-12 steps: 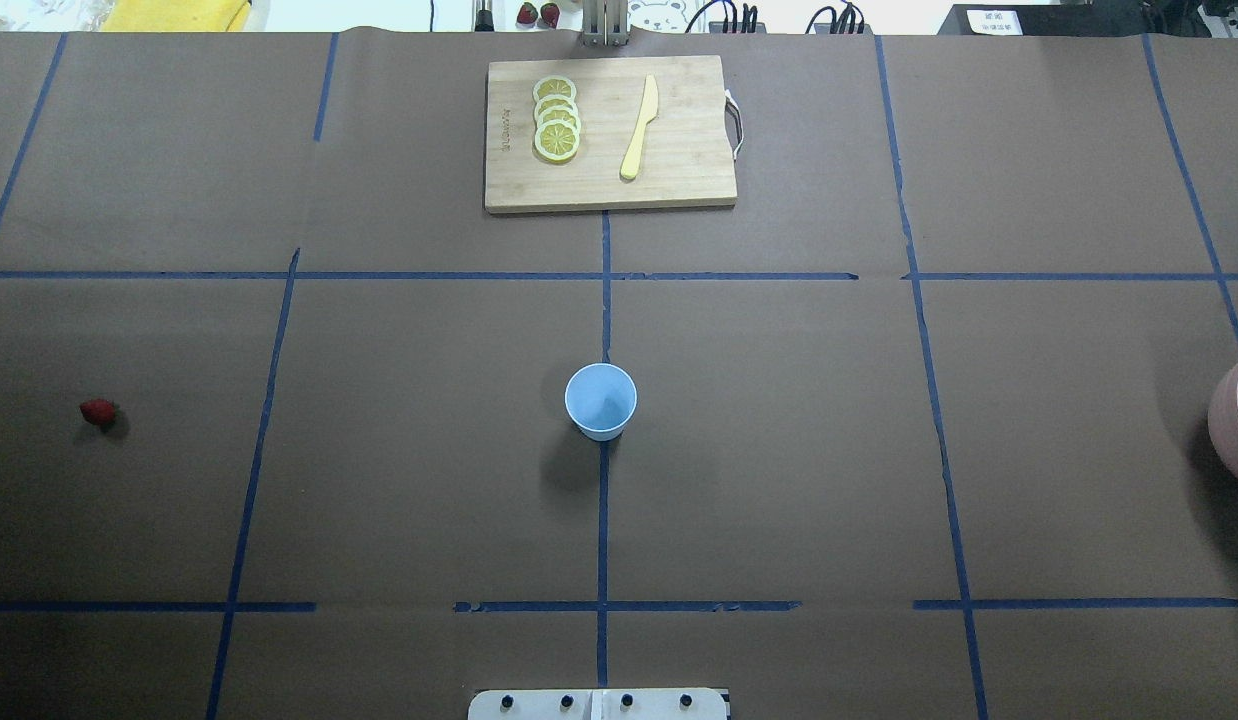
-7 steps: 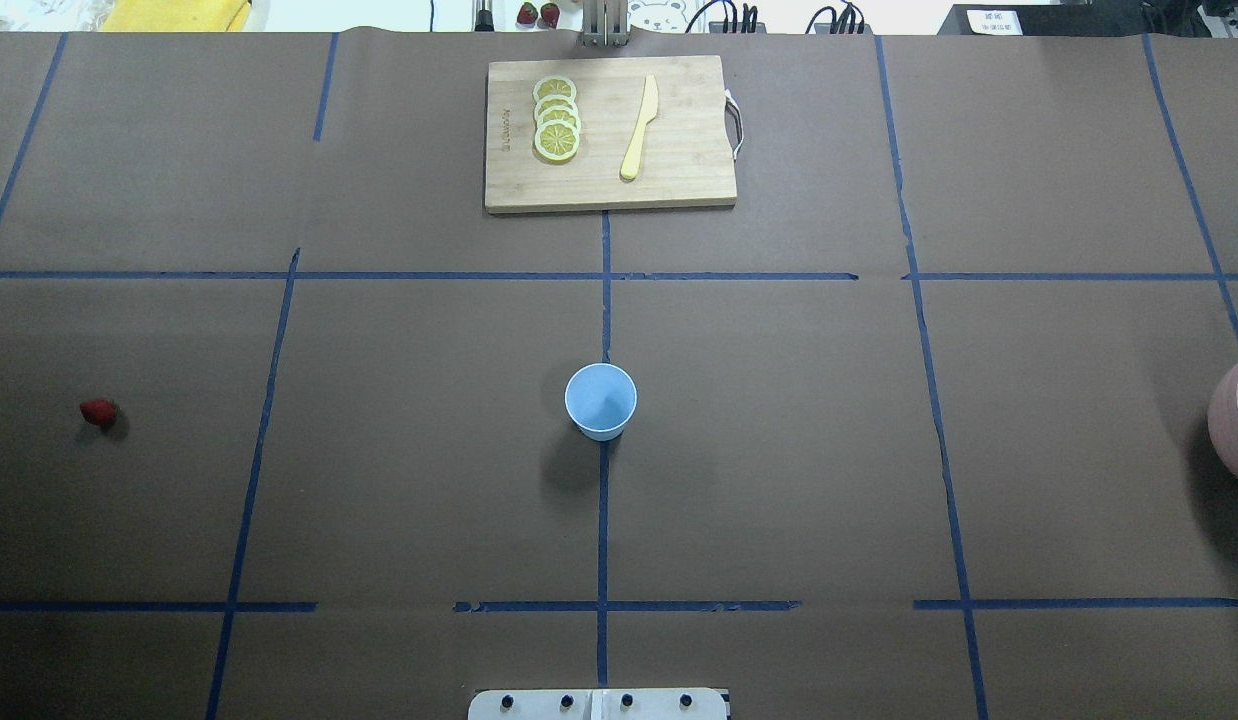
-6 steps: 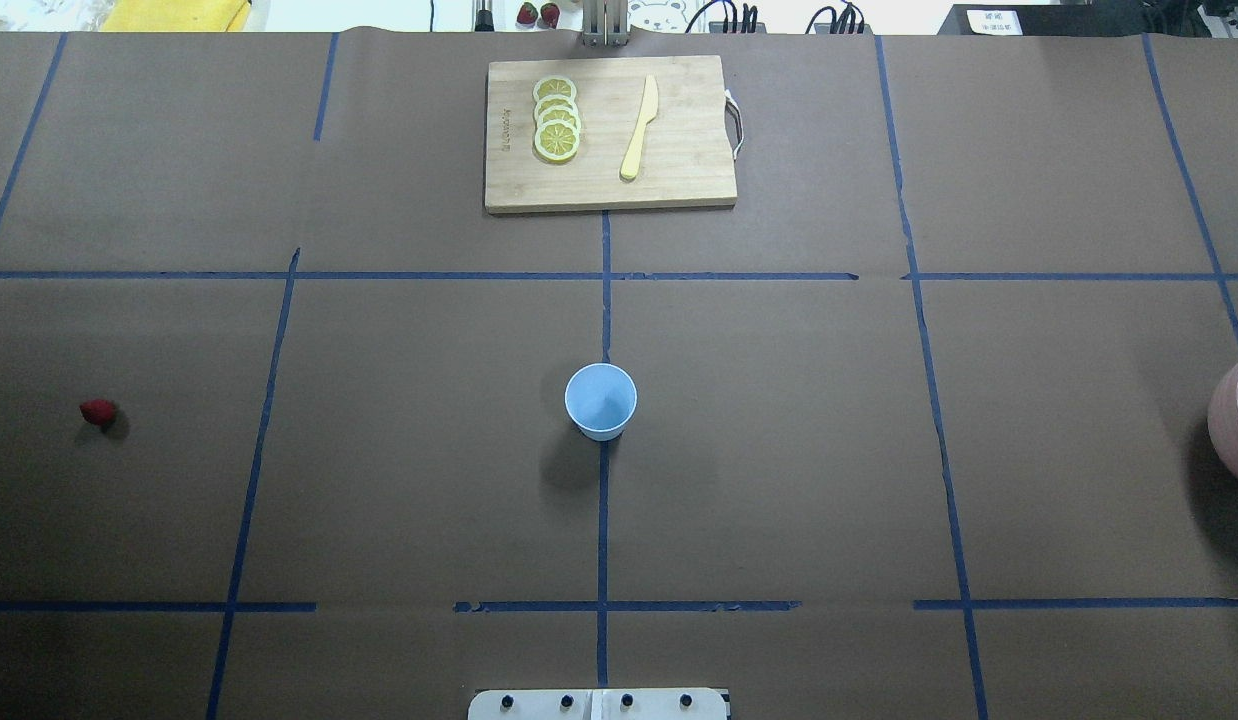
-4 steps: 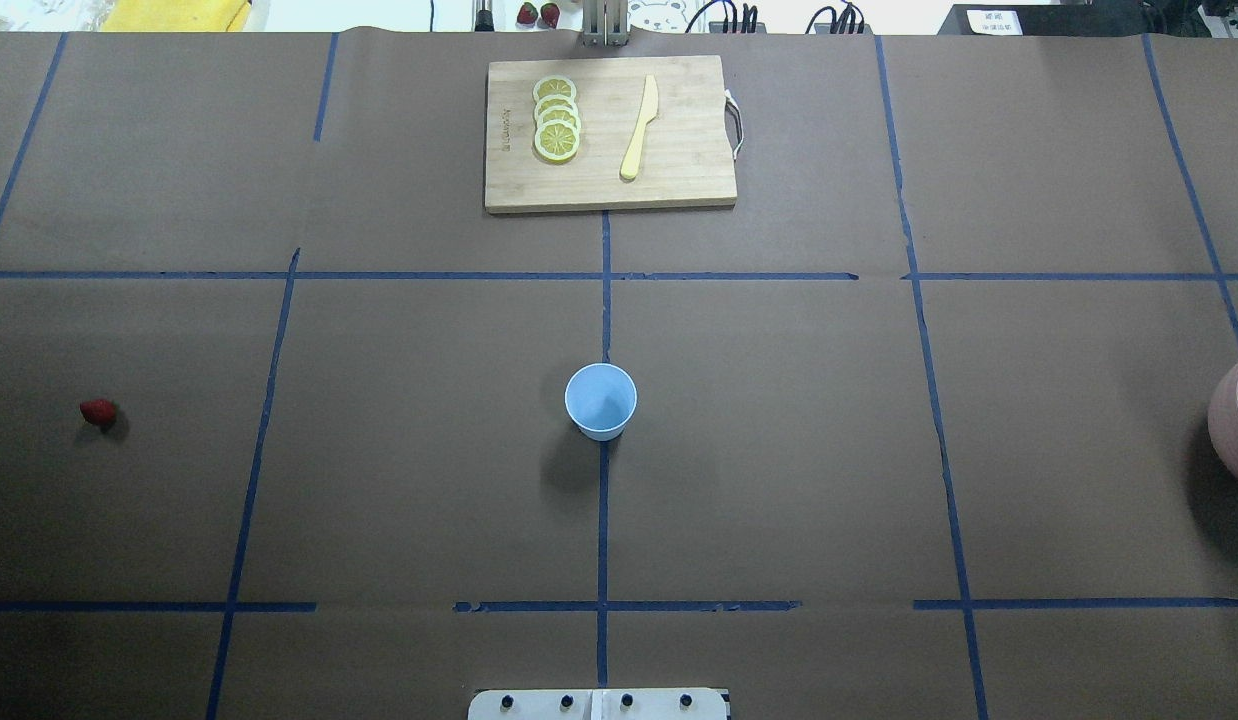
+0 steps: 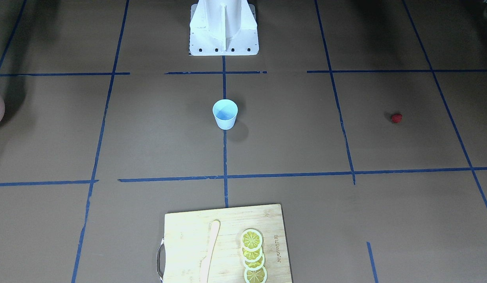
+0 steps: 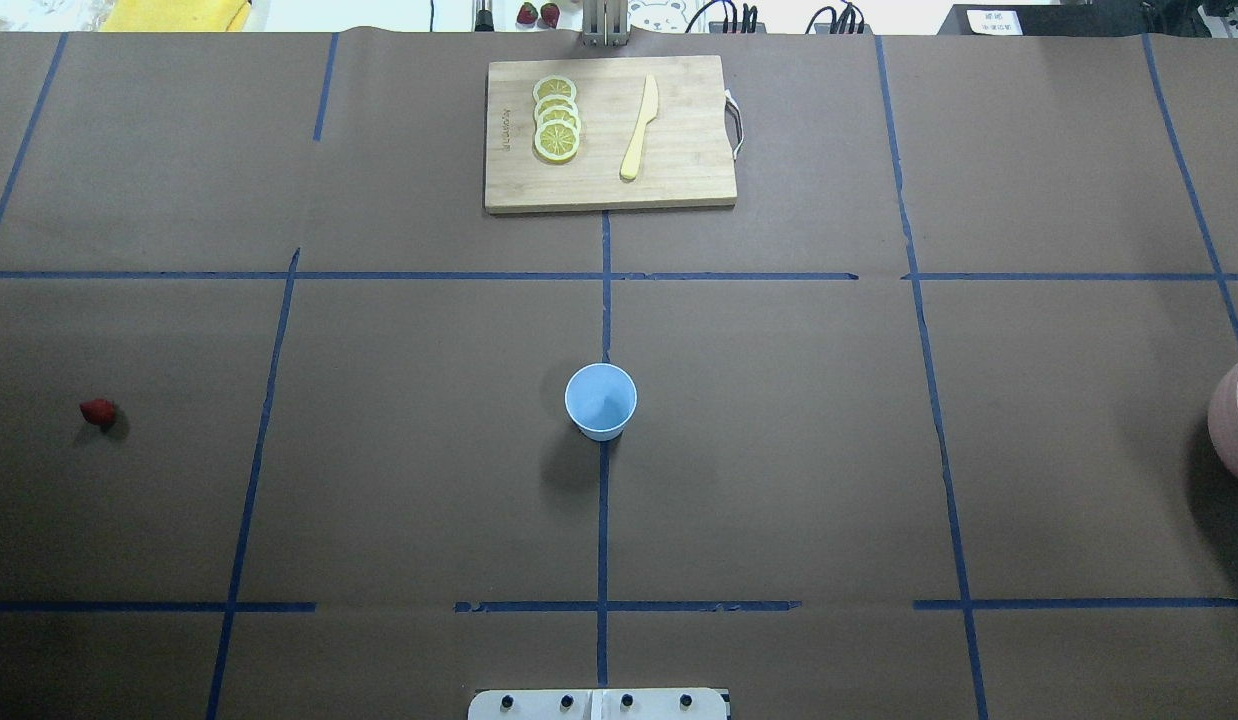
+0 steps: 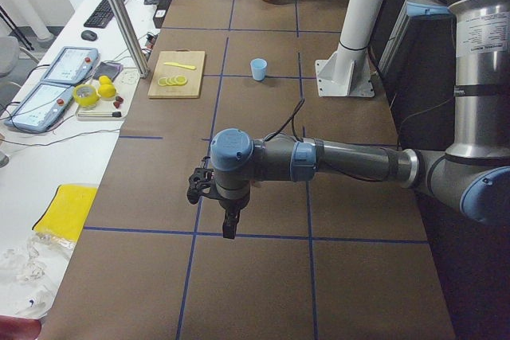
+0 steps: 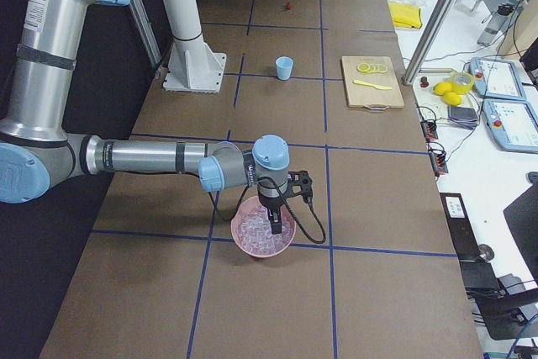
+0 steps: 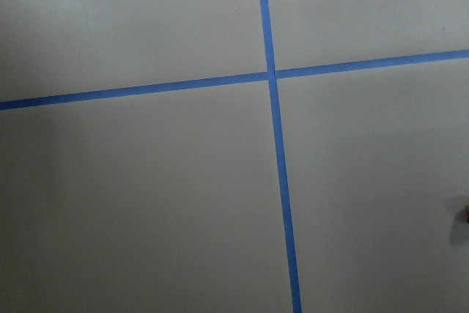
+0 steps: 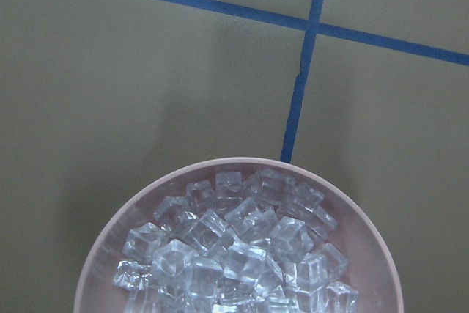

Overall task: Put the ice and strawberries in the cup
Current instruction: 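Grasp an ice cube from the pink bowl with the right gripper, then carry the ice cube with the right gripper over the blue cup, then open the right gripper to drop the ice cube into the cup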

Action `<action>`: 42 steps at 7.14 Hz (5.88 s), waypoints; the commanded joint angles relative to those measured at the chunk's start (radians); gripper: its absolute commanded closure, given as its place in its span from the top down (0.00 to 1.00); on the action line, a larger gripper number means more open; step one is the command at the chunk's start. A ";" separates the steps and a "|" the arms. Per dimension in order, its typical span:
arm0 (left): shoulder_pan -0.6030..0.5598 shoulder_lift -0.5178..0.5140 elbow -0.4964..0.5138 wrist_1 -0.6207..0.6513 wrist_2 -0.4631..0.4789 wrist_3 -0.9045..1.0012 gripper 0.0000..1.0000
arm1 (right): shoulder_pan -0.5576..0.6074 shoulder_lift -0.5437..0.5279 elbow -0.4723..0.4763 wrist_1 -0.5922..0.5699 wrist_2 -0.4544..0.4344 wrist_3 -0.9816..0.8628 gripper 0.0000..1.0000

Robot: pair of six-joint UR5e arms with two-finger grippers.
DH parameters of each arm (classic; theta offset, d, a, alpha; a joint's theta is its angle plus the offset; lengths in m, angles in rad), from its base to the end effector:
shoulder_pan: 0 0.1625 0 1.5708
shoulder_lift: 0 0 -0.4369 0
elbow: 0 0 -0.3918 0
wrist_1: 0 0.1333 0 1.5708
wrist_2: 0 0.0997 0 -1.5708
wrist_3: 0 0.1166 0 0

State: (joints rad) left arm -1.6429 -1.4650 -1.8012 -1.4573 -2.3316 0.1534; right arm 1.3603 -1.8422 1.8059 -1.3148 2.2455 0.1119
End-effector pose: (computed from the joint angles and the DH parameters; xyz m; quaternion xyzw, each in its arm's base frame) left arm -0.0847 -0.4383 0.6316 0.0469 0.3683 0.0398 0.9277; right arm -0.0227 -0.3956 0.6648 0.0493 -0.3413 -0.0825 0.9350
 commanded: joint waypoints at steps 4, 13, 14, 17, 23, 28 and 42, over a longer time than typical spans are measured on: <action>0.000 0.000 -0.003 0.000 -0.002 0.000 1.00 | -0.130 0.000 -0.097 0.183 -0.066 0.118 0.87; -0.002 0.000 -0.004 0.000 -0.005 0.000 1.00 | -0.133 0.000 -0.100 0.180 -0.092 0.109 0.63; -0.002 0.000 -0.004 0.000 -0.005 0.000 1.00 | -0.133 -0.003 -0.100 0.180 -0.086 0.104 0.53; -0.002 0.000 -0.010 0.000 -0.003 0.000 1.00 | -0.133 -0.011 -0.096 0.183 -0.075 0.092 0.02; -0.002 0.000 -0.010 0.000 -0.002 0.000 1.00 | -0.010 0.041 0.129 0.016 0.036 0.109 0.00; 0.000 0.000 -0.012 0.000 -0.006 0.000 1.00 | -0.283 0.311 0.219 -0.023 -0.003 0.521 0.00; 0.000 -0.003 -0.023 0.002 -0.006 0.000 1.00 | -0.965 1.109 -0.145 -0.414 -0.580 1.189 0.72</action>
State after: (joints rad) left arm -1.6429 -1.4701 -1.8249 -1.4559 -2.3378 0.1534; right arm 0.3966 -0.7275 1.6591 -1.7290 1.6688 1.3051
